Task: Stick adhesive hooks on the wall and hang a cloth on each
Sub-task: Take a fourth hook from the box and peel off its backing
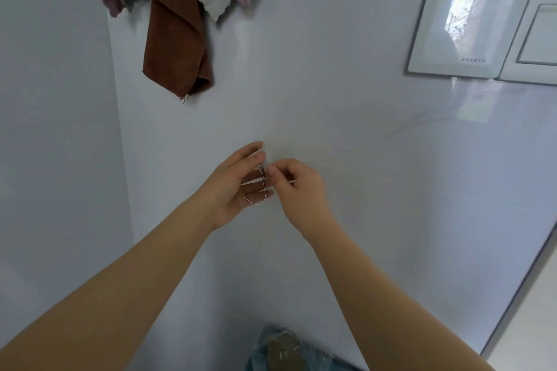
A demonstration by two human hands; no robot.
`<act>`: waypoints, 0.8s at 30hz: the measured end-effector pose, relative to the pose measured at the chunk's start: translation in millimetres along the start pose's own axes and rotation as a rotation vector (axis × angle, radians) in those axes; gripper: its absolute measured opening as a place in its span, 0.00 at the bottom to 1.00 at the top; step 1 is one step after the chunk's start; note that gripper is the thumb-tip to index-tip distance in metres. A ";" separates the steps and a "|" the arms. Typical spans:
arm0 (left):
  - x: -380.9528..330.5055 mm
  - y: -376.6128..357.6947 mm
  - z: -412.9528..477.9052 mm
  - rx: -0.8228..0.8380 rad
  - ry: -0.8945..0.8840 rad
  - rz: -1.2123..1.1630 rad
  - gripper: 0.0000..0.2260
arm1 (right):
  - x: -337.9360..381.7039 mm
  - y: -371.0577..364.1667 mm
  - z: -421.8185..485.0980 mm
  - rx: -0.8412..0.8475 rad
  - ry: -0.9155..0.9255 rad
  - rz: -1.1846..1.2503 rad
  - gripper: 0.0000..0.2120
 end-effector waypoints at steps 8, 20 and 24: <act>1.8 -1.7 1.0 -0.006 -0.028 -0.014 0.10 | -12.2 -0.4 -1.1 -0.006 -0.125 0.128 0.12; 4.5 0.4 3.7 -0.046 -0.055 0.035 0.16 | -7.9 -6.9 -1.0 0.116 -0.118 0.125 0.07; 5.2 3.1 4.5 -0.058 -0.047 -0.001 0.07 | -7.7 -5.1 -0.3 0.107 -0.124 0.119 0.08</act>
Point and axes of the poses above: each hand's wrist, its own z-axis towards the middle knuckle, its own y-axis out of the back of the hand, x = y × z, the point moved 9 cm from there along z, towards the middle knuckle, and after that the axes turned 9 degrees about z, right-handed, at the moved point
